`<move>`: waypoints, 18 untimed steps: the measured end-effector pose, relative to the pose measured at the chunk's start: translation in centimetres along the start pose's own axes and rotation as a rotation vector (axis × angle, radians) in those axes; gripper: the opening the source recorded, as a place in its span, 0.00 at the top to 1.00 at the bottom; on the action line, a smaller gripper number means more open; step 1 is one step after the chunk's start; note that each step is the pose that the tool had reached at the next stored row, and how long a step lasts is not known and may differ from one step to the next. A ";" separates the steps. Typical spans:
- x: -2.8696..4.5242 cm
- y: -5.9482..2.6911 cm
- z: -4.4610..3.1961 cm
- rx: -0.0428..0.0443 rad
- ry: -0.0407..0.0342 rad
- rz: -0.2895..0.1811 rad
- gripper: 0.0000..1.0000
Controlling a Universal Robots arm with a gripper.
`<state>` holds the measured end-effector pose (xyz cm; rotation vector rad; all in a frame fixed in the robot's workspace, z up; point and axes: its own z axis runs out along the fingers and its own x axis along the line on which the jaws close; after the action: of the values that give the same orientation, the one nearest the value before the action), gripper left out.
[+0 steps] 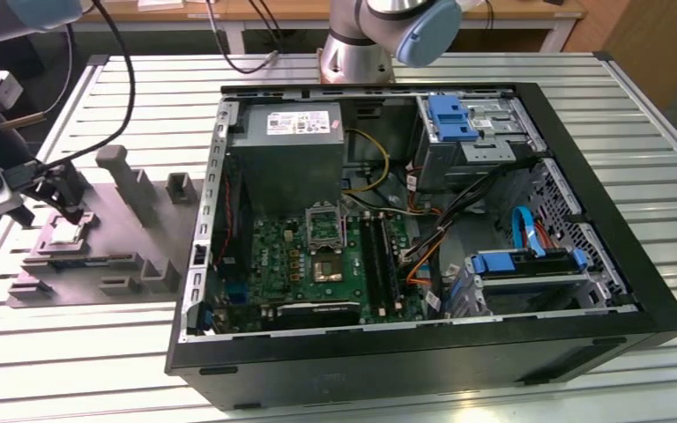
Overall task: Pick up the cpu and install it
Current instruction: 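Pick up the cpu and move it towards the insertion slot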
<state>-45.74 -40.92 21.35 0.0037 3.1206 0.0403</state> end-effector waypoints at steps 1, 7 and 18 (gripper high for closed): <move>0.00 0.00 0.17 0.0000 0.0001 0.000 0.33; 0.02 -0.02 0.78 0.0001 0.0002 0.000 0.33; 0.06 -0.06 2.00 -0.0090 0.0001 0.000 0.33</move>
<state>-45.76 -40.93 19.35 0.0043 3.1205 0.0543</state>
